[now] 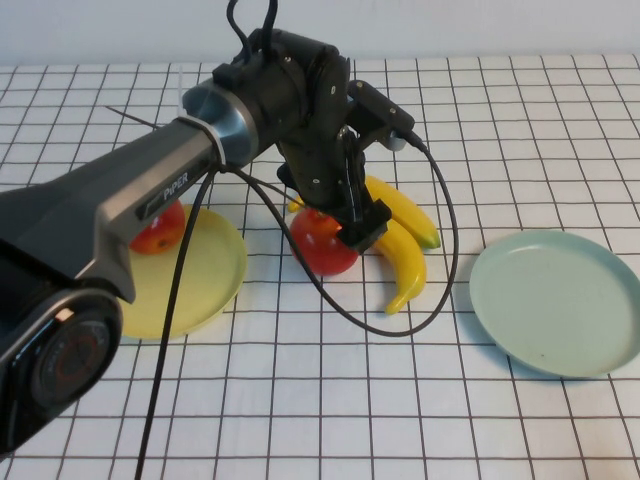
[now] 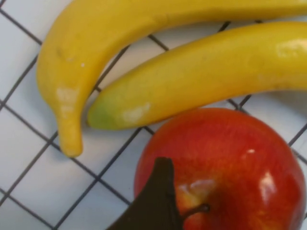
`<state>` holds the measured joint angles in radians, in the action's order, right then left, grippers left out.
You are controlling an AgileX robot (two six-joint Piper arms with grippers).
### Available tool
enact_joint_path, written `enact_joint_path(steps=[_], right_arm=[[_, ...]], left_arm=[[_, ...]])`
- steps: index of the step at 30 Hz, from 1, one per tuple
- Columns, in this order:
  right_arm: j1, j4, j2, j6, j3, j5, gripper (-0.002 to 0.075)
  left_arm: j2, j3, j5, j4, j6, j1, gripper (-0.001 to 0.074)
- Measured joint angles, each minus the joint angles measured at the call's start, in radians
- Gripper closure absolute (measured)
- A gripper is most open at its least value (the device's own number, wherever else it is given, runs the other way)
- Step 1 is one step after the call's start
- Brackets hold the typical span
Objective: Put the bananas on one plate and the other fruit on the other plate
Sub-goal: Put one type of fruit in the left plate
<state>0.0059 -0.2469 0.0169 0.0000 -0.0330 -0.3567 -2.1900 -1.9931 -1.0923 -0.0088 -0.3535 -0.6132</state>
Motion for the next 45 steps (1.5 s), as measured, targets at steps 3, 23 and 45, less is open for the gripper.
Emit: enact_joint_path(steps=[3, 23, 45], right_arm=[[0.000, 0.000, 0.000, 0.000, 0.000, 0.000, 0.0743], [0.000, 0.000, 0.000, 0.000, 0.000, 0.000, 0.0743], [0.000, 0.000, 0.000, 0.000, 0.000, 0.000, 0.0743]], left_arm=[[-0.006, -0.023, -0.027, 0.024, 0.006, 0.000, 0.0066], [-0.051, -0.054, -0.067, 0.009, 0.019, 0.020, 0.0066], [-0.057, -0.071, -0.091, -0.034, 0.034, 0.049, 0.0080]])
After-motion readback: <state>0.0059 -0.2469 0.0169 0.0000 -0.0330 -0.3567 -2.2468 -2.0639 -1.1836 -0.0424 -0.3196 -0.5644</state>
